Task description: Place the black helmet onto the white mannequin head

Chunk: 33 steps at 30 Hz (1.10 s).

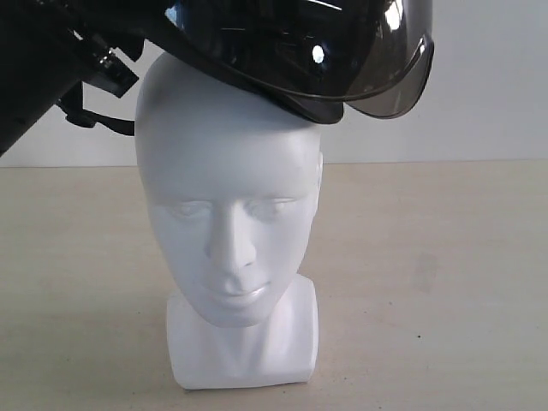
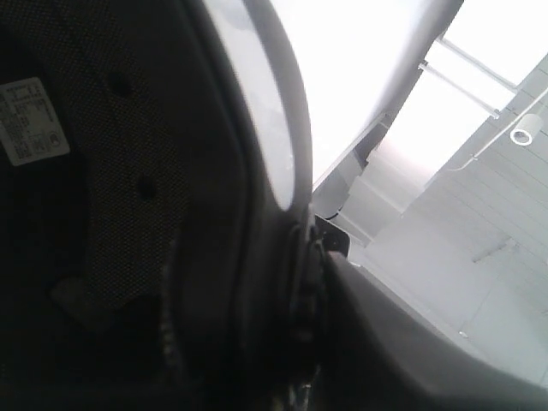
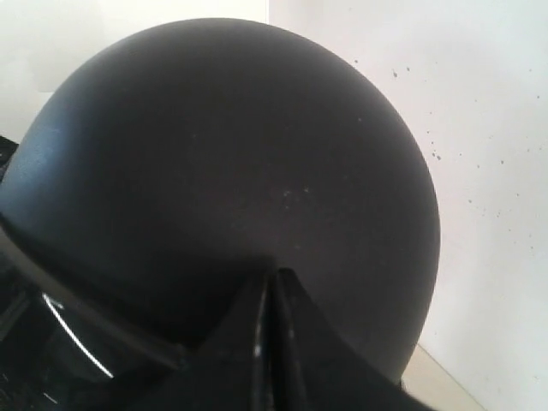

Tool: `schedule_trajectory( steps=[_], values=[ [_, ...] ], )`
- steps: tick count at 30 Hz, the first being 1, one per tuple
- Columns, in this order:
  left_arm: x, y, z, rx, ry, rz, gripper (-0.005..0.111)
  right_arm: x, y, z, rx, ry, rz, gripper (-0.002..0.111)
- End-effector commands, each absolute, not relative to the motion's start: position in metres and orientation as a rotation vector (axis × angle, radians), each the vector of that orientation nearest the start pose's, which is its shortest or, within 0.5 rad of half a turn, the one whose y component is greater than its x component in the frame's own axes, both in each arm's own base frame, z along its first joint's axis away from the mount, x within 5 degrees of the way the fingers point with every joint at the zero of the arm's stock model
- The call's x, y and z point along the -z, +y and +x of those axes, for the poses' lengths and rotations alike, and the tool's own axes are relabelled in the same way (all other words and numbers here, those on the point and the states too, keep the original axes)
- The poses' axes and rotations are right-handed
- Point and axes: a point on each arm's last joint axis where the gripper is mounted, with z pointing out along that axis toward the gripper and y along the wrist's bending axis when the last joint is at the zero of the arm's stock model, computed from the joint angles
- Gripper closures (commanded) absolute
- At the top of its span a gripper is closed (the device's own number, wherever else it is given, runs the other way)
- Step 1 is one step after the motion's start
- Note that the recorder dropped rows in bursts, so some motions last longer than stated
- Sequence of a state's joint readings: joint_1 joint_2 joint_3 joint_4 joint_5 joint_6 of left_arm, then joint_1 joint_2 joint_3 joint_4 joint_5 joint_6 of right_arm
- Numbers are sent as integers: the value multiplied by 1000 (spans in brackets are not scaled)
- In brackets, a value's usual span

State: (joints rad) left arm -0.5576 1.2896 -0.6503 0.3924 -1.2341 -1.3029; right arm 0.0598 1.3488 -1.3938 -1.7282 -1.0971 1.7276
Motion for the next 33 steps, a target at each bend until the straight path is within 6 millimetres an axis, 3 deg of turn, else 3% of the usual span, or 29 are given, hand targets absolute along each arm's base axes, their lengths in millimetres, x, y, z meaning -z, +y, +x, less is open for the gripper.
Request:
schedule_trajectory(
  steps=[1, 27, 33],
  values=[
    [-343, -159, 193, 1708, 1122, 85, 103, -454, 99, 255, -856, 1432, -993, 109],
    [-342, -160, 192, 1697, 1142, 141, 103, -453, 100, 253, -895, 1438, -1010, 109],
    [-340, -160, 193, 1683, 1167, 132, 103, -445, 102, 260, -938, 1467, -1016, 109]
  ],
)
